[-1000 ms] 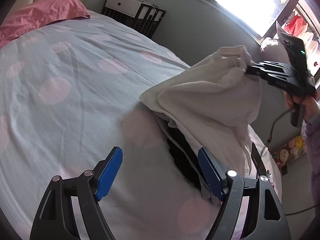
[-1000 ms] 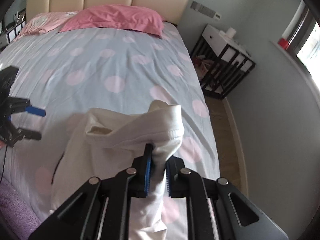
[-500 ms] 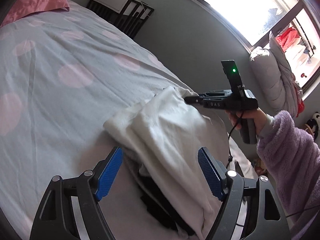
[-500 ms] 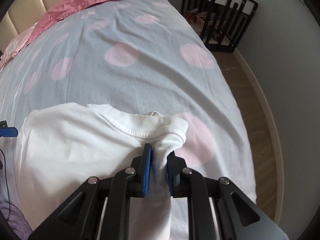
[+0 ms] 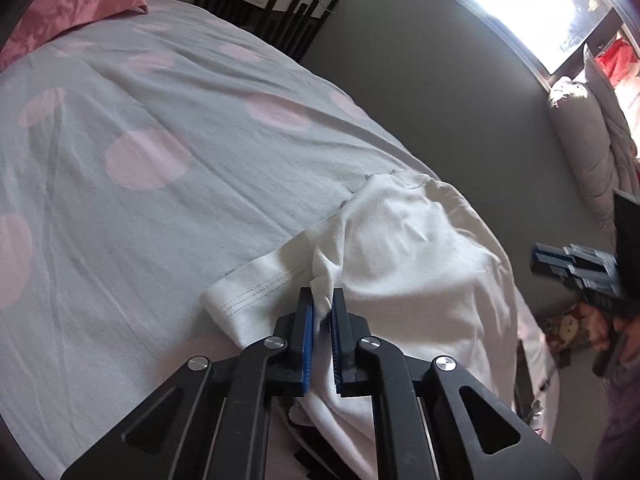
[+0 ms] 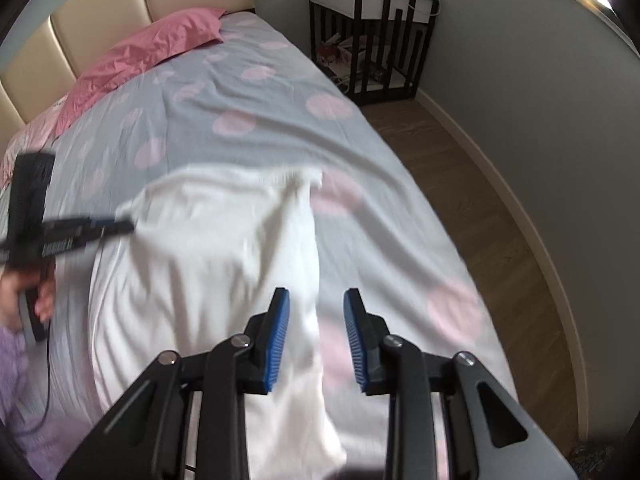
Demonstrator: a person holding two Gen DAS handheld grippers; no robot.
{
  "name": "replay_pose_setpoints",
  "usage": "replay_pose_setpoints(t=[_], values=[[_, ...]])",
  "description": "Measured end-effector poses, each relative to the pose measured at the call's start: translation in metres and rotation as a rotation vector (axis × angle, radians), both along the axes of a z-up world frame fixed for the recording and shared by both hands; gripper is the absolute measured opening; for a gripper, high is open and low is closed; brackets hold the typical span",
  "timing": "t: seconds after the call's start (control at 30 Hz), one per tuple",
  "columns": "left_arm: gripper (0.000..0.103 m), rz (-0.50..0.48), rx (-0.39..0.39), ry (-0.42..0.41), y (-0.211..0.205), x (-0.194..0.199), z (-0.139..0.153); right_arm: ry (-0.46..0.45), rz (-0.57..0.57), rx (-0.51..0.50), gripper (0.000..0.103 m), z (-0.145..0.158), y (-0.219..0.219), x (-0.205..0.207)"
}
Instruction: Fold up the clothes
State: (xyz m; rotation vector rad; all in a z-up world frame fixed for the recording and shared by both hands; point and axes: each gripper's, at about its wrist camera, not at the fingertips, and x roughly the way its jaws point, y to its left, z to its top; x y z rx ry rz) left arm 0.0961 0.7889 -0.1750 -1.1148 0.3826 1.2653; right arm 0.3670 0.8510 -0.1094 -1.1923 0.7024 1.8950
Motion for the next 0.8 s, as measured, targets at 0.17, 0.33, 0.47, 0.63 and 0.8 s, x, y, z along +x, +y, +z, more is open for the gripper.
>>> replay_pose_setpoints(t=[0.17, 0.33, 0.47, 0.63, 0.8], values=[[0.006, 0.026, 0.019, 0.035, -0.008, -0.005, 0.012, 0.019, -0.028, -0.114, 0.028, -0.045, -0.027, 0.038], [0.006, 0.04, 0.023, 0.085, -0.014, -0.012, 0.024, 0.16, -0.148, -0.263, 0.021, -0.086, -0.021, 0.069], [0.006, 0.033, 0.001, 0.12, -0.013, -0.015, 0.02, 0.217, -0.202, -0.229, 0.003, -0.081, -0.019, 0.082], [0.011, 0.059, -0.05, 0.085, -0.019, -0.017, 0.006, 0.19, -0.185, -0.255, 0.006, -0.092, -0.019, 0.077], [0.045, 0.132, -0.055, 0.039, -0.057, -0.015, 0.033, 0.183, -0.265, -0.195, 0.016, -0.073, -0.039, 0.089]])
